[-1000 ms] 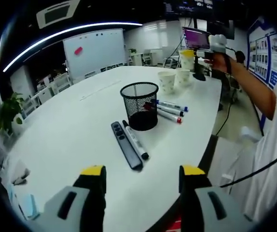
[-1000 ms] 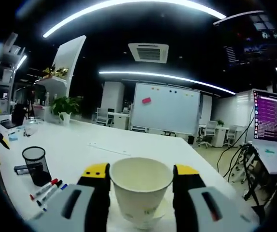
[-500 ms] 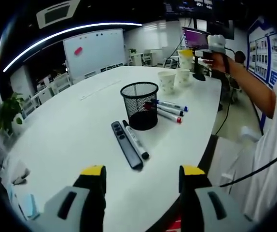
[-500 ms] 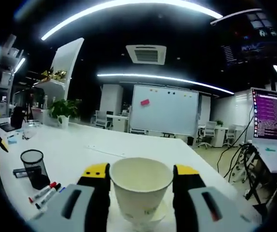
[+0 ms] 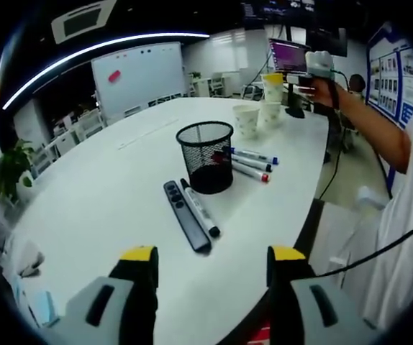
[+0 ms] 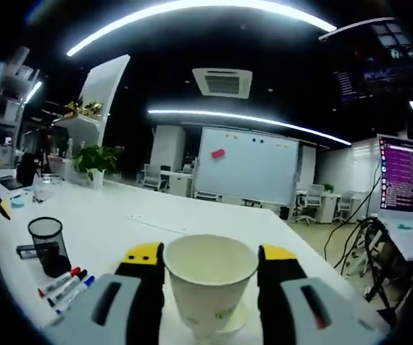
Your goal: Place the scattered laser pointers and whiteboard markers into the pen holder and stack the scattered paper cups together
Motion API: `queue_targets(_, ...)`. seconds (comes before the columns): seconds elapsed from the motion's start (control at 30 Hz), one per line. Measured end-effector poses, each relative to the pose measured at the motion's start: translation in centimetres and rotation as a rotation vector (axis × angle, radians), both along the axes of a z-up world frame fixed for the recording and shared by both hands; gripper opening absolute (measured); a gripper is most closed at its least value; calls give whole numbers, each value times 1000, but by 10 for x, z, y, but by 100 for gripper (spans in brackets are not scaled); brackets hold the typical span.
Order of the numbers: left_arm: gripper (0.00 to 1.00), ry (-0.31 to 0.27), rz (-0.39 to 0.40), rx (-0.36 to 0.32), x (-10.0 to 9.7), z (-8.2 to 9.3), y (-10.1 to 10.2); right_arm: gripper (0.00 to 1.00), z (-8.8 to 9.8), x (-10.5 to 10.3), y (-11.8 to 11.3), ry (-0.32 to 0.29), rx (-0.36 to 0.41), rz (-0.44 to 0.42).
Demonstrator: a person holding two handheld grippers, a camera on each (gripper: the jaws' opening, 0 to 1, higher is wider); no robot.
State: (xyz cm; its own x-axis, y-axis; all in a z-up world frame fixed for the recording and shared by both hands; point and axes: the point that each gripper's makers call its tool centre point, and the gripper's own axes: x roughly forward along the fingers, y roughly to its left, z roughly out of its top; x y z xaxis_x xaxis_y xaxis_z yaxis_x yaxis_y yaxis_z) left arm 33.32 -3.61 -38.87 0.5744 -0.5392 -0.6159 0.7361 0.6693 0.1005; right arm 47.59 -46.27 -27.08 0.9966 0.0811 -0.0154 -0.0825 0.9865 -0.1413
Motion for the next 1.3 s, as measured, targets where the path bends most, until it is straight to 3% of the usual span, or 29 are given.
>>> queue_targets(1.3,61,6,-2,1,-2,-3,-1,51,-11,11,-3,6,32,0)
